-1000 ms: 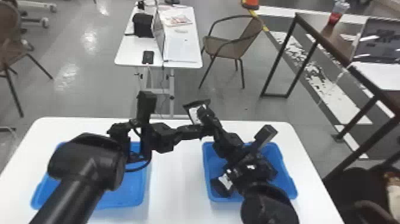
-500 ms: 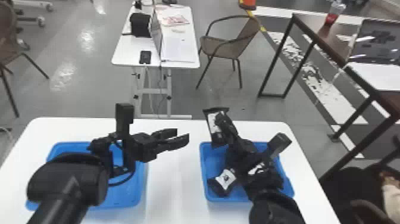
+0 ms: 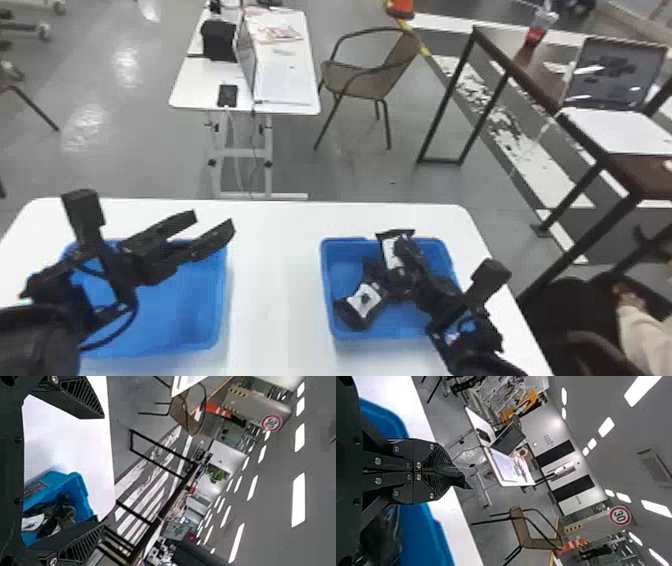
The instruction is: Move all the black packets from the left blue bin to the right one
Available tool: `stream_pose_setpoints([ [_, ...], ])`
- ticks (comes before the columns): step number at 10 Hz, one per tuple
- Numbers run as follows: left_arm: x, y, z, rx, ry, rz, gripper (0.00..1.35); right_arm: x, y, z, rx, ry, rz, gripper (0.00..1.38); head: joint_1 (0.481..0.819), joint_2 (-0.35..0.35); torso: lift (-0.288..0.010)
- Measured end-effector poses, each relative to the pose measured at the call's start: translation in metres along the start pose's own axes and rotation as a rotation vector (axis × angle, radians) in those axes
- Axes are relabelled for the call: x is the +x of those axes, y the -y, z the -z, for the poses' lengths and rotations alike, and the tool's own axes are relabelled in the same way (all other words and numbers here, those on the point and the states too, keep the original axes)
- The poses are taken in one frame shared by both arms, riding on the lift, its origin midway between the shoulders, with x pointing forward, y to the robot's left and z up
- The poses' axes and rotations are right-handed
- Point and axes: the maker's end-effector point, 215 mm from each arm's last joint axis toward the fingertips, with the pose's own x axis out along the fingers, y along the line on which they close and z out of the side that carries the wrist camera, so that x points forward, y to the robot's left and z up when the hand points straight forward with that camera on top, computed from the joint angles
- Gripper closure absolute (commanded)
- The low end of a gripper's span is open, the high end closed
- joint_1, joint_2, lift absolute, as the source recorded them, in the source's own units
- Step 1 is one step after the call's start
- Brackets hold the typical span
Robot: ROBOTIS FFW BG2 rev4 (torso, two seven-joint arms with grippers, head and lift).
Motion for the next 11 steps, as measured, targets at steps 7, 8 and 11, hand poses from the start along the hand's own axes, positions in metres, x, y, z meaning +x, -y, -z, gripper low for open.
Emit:
stream_pose_setpoints([
  [7,-0.073,-0.047,-0.025,-0.02,0.127,-0.134,0.07,-0.039,0.047,-0.021,-0.112,0.086,0.212,0.13,0.695,-0.178,0.0],
  [8,-0.083,-0.053,-0.034,0.024,0.146,-0.155,0.08,-0.044,0.031,-0.052,-0.194,0.154,0.185,0.13,0.695,-0.162,0.0],
  [11,-0.122,-0.057,-0.044,0.242,0.19,-0.246,0.09,-0.093,-0.025,-0.103,-0.428,0.259,0.092,0.13,0.695,-0.12,0.0],
])
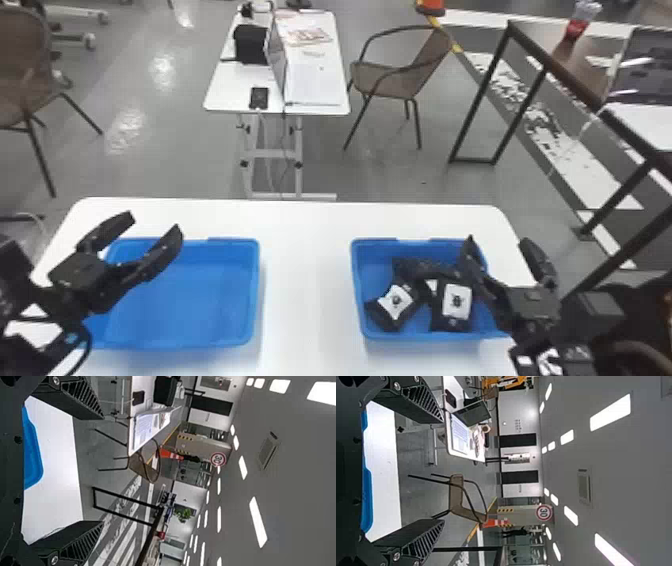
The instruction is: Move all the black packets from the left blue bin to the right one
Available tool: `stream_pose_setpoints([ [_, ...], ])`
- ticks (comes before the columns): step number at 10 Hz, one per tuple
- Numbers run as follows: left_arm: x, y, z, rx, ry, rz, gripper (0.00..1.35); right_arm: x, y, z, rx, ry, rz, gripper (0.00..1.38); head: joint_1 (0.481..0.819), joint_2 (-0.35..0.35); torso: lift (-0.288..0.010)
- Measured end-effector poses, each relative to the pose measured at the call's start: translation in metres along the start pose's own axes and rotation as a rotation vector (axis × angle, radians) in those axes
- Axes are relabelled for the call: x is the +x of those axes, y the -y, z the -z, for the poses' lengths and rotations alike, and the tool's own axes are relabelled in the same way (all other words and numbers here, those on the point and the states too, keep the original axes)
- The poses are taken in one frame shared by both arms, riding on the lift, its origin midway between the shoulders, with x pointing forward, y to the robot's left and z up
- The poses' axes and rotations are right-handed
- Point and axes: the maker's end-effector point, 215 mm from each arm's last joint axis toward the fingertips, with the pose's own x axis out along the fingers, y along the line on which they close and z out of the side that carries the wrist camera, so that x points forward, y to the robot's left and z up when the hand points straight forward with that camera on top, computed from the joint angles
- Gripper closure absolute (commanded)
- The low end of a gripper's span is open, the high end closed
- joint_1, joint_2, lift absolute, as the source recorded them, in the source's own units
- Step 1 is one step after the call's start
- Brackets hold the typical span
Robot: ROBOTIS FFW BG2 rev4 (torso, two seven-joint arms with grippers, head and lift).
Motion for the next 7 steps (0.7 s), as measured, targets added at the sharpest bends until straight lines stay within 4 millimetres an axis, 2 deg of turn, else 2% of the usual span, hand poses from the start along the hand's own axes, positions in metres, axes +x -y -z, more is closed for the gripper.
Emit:
stream_pose_setpoints([
  [1,-0.022,-0.004,0.002,0.075,-0.011,-0.084,0.09,-0.024,-0.009,-0.007,-0.032,0.012,-0.023,0.13,0.695,-0.095,0.0],
  [3,-0.084,-0.023,0.01,0.196,-0.067,-0.191,0.09,-0.071,-0.012,0.005,-0.016,0.006,-0.027,0.13,0.695,-0.053,0.0],
  [4,-0.107,-0.028,0.015,0.227,-0.08,-0.217,0.09,-0.088,-0.01,0.012,-0.006,0.0,-0.026,0.13,0.695,-0.027,0.0],
  [5,-0.116,-0.026,0.018,0.243,-0.087,-0.229,0.09,-0.103,-0.011,0.015,-0.011,-0.016,-0.028,0.13,0.695,-0.019,0.0],
  [7,-0.113,-0.011,0.027,0.224,-0.09,-0.224,0.09,-0.122,-0.01,0.023,-0.012,-0.047,-0.029,0.13,0.695,-0.044,0.0],
])
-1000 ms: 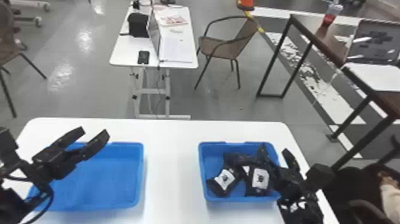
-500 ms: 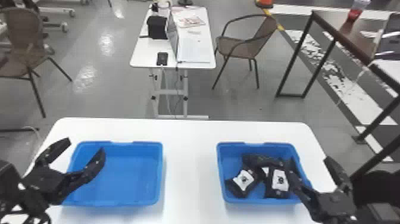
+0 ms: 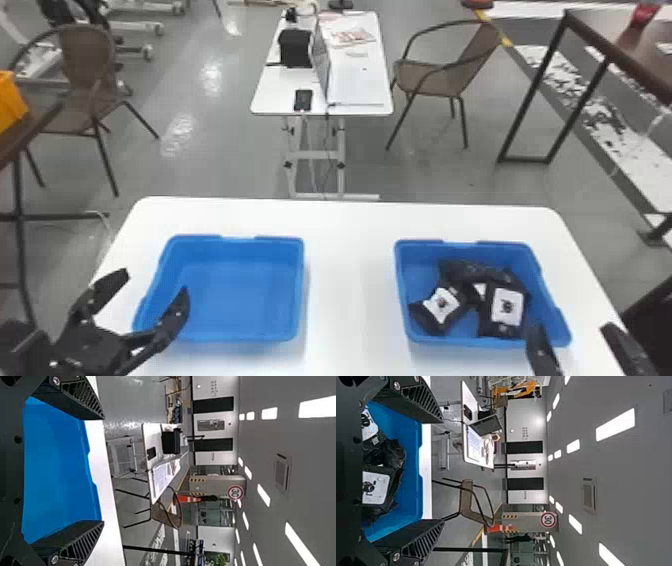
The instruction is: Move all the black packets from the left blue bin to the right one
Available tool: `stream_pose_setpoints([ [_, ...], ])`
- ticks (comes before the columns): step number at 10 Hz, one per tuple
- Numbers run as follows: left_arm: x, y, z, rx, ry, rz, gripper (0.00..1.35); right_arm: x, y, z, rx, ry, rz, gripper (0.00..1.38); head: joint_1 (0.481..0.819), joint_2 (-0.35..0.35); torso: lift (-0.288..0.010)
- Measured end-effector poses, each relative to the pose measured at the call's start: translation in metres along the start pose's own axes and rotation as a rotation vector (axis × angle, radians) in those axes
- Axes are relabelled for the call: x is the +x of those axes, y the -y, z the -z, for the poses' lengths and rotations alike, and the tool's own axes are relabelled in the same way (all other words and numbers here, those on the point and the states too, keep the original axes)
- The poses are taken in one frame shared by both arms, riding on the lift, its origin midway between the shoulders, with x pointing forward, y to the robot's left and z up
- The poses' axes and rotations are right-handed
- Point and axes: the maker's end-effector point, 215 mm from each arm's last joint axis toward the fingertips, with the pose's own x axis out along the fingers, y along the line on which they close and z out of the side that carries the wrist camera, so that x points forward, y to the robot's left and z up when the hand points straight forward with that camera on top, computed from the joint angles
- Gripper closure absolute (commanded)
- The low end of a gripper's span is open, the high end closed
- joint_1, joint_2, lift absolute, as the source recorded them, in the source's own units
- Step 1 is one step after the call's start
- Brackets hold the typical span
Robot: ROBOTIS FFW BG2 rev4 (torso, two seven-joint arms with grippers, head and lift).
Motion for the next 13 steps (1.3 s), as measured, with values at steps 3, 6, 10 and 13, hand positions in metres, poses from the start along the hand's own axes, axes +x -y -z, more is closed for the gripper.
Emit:
stream_pose_setpoints([
  [3,0.011,0.025,0.002,-0.086,0.015,-0.013,0.09,-0.004,0.0,0.008,0.008,-0.017,-0.003,0.13,0.695,-0.079,0.0],
  [6,0.016,0.042,0.003,-0.139,0.021,-0.01,0.09,-0.003,-0.002,0.013,0.015,-0.033,-0.006,0.13,0.695,-0.107,0.0],
  [10,0.023,0.048,-0.001,-0.16,0.03,0.005,0.09,0.008,-0.006,0.008,0.018,-0.022,-0.02,0.13,0.695,-0.108,0.0],
  [13,0.029,0.056,-0.003,-0.17,0.026,0.039,0.09,0.016,-0.006,0.002,0.022,-0.004,-0.02,0.13,0.695,-0.119,0.0],
])
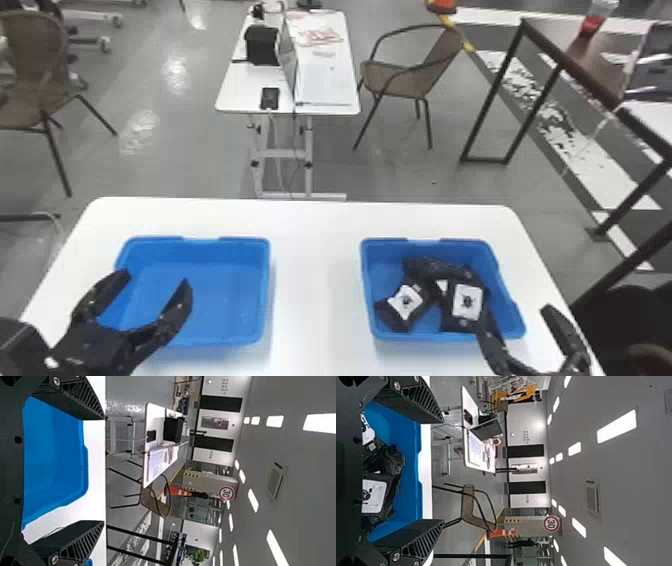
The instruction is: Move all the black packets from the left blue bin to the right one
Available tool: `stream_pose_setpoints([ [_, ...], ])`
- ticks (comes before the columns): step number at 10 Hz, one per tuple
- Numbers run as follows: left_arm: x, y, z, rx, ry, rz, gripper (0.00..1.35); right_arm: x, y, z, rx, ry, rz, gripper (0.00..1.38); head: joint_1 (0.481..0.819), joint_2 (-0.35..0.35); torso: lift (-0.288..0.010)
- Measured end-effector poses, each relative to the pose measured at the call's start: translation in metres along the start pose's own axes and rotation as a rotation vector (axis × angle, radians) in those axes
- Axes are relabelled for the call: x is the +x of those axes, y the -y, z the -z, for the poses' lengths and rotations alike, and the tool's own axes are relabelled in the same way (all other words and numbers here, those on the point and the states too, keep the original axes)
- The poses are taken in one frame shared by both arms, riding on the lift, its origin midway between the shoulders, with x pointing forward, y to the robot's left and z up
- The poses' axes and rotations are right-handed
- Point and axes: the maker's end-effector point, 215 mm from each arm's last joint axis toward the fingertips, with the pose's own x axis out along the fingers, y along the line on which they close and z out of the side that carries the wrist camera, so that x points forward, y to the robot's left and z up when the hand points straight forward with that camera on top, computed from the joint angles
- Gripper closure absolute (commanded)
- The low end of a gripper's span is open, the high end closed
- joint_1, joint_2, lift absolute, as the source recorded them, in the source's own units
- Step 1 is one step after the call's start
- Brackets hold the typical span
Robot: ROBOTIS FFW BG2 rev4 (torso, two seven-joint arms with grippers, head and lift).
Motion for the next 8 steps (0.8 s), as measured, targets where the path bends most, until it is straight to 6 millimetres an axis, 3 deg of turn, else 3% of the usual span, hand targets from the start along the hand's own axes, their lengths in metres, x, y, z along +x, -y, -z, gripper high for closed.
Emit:
stream_pose_setpoints([
  [8,0.0028,0.0025,0.0052,-0.011,-0.02,0.011,0.09,0.0003,0.0009,0.0023,0.016,0.0,0.0,0.13,0.695,-0.126,0.0],
])
